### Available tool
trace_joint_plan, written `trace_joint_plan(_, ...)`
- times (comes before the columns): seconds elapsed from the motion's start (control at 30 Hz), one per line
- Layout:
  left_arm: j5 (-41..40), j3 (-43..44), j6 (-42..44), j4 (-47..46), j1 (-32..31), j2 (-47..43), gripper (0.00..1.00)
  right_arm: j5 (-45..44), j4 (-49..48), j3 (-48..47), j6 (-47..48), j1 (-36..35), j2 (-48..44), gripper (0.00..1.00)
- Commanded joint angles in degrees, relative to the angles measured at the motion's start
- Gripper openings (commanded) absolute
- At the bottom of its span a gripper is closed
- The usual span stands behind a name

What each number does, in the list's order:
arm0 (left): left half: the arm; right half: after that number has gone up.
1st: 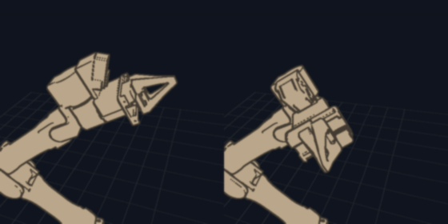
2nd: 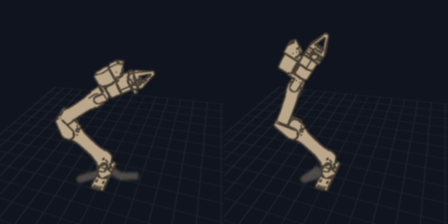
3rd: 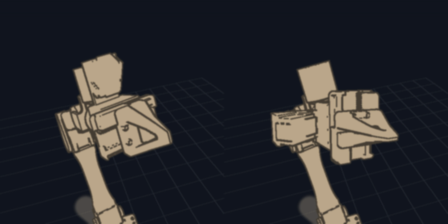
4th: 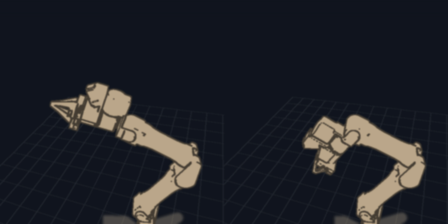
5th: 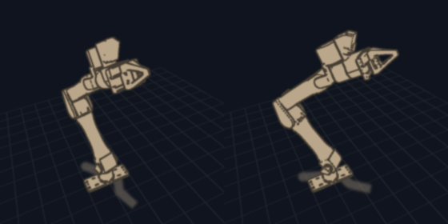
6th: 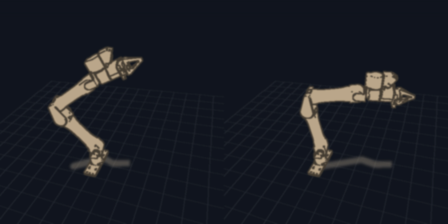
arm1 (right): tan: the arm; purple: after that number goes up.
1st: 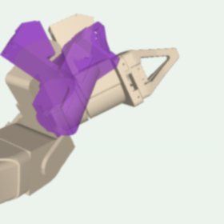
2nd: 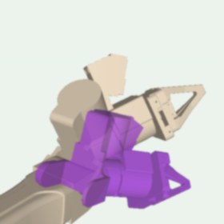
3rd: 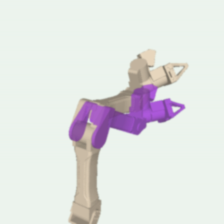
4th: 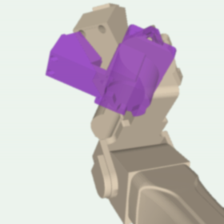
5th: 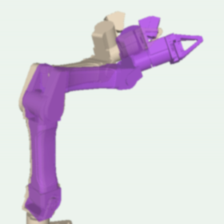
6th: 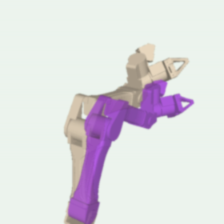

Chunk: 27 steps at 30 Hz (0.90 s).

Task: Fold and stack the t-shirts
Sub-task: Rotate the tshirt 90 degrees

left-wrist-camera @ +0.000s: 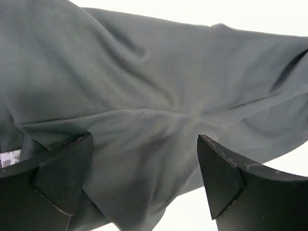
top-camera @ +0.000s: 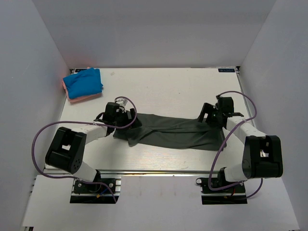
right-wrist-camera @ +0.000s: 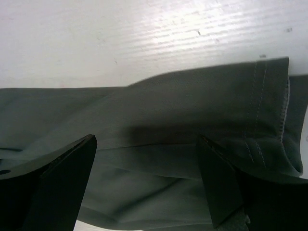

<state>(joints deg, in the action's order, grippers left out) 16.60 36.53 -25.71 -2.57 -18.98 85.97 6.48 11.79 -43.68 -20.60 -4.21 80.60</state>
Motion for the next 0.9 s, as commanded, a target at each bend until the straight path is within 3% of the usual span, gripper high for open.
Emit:
trace_joint_plan(0.0,0.72,3.1,-0.21,-1.3,-0.18,2.35,1.0,-3.72,0.85,1.93,0.03,0.25,-0.35,0.9)
trace_joint_plan(0.4,-8.15,10.83,1.36,5.38,0.53,10.0,1.0,-24.14,13.6,9.23,-9.81,1.04,-13.79,0.9)
trace_joint_plan(0.5,-8.69,14.87,2.51,7.31,0.53,12.8,1.0,-22.13,13.18,9.14,-8.41,0.96,-16.17,0.9)
trace_joint_plan(0.7,-8.07,26.1,3.13,9.59,1.05,22.46,1.0,-4.06,-0.34,10.11,0.28,-0.01,-22.32,0.9)
trace_joint_plan(0.87,-8.69,35.6,4.44,12.41,1.05,30.8,1.0,-0.26,-3.79,8.61,1.61,-0.71,-16.64,0.9)
